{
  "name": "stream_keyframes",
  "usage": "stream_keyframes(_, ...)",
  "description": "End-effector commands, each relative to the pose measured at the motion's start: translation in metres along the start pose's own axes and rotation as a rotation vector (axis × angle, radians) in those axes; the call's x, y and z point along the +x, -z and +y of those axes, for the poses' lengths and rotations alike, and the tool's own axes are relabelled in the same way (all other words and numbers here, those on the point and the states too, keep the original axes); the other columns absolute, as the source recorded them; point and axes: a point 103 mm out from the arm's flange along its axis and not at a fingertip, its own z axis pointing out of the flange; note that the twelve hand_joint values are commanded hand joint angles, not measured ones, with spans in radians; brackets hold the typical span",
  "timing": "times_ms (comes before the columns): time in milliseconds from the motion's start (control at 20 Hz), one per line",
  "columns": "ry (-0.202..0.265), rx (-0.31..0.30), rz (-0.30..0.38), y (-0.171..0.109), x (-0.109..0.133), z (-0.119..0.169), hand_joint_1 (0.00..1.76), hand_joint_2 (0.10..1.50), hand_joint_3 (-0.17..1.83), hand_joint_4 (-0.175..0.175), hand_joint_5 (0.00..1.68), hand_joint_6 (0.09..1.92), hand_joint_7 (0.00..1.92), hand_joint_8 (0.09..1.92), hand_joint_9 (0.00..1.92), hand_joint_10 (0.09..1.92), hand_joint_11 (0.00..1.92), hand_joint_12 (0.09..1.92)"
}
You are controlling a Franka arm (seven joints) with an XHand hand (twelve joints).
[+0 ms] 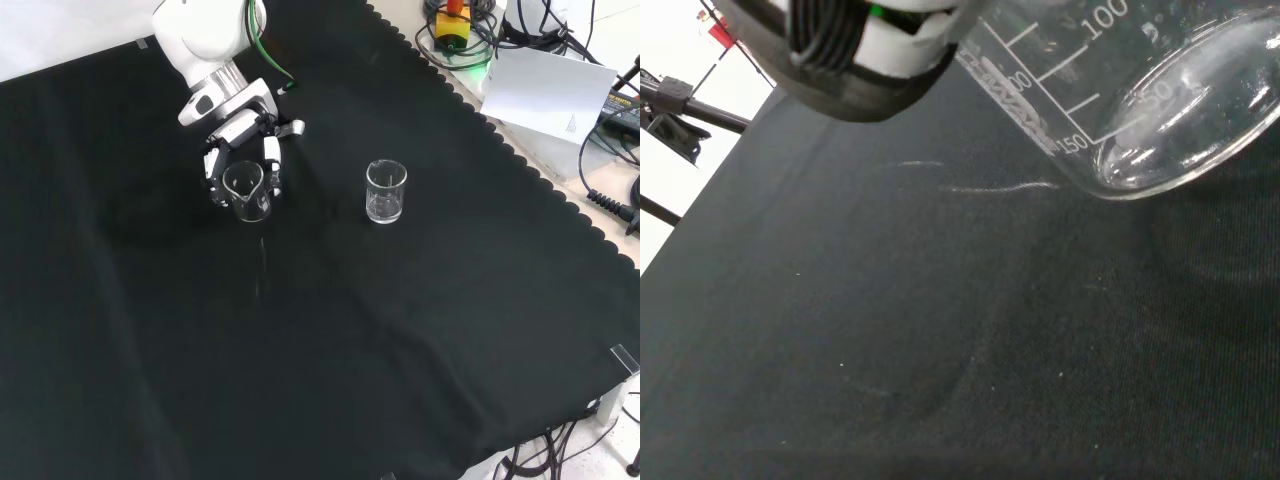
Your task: Place the beaker back on the table.
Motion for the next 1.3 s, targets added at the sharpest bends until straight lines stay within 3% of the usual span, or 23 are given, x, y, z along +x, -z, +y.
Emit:
stream_keyframes(50,-0.016,0.0,-0.011,-0.005,-0.006,-0.001,1.4,1.09,-0.17,-0.108,1.07,0.92,1.13,0.82,1.31,0.56,1.08,1.06)
stream_keyframes(450,-0.015,-0.006,-0.015,-0.012,-0.011,-0.003,1.4,1.09,-0.17,-0.108,1.07,0.92,1.13,0.82,1.31,0.57,1.08,1.07)
stream_keyframes(600,-0.01,0.028,-0.038,-0.015,-0.011,-0.005,1.4,1.1,-0.17,-0.101,1.05,0.94,1.09,0.88,1.28,0.61,1.03,1.04)
stream_keyframes(700,-0.01,0.051,-0.03,-0.017,-0.011,-0.007,1.38,1.12,-0.17,-0.106,0.87,1.06,0.92,1.06,1.11,0.79,0.96,1.01)
stream_keyframes(800,-0.004,0.084,-0.055,-0.018,-0.01,-0.009,1.35,1.1,-0.17,-0.098,0.59,1.08,0.71,1.01,0.92,0.78,0.89,1.02)
stream_keyframes(900,-0.009,0.105,-0.075,-0.018,-0.01,-0.011,1.3,1.07,-0.17,-0.078,0.42,0.93,0.56,0.88,0.78,0.67,0.66,1.15)
stream_keyframes(1000,-0.011,0.108,-0.091,-0.017,-0.009,-0.014,1.26,1.04,-0.17,-0.073,0.35,0.71,0.46,0.81,0.67,0.63,0.49,1.25)
stream_keyframes(1100,-0.013,0.11,-0.097,-0.014,-0.008,-0.016,1.24,1.02,-0.17,-0.082,0.33,0.52,0.41,0.79,0.63,0.63,0.42,1.29)
stream_keyframes(1300,-0.01,0.106,-0.109,-0.01,-0.006,-0.02,1.21,0.99,-0.17,-0.102,0.31,0.33,0.36,0.78,0.59,0.65,0.39,1.31)
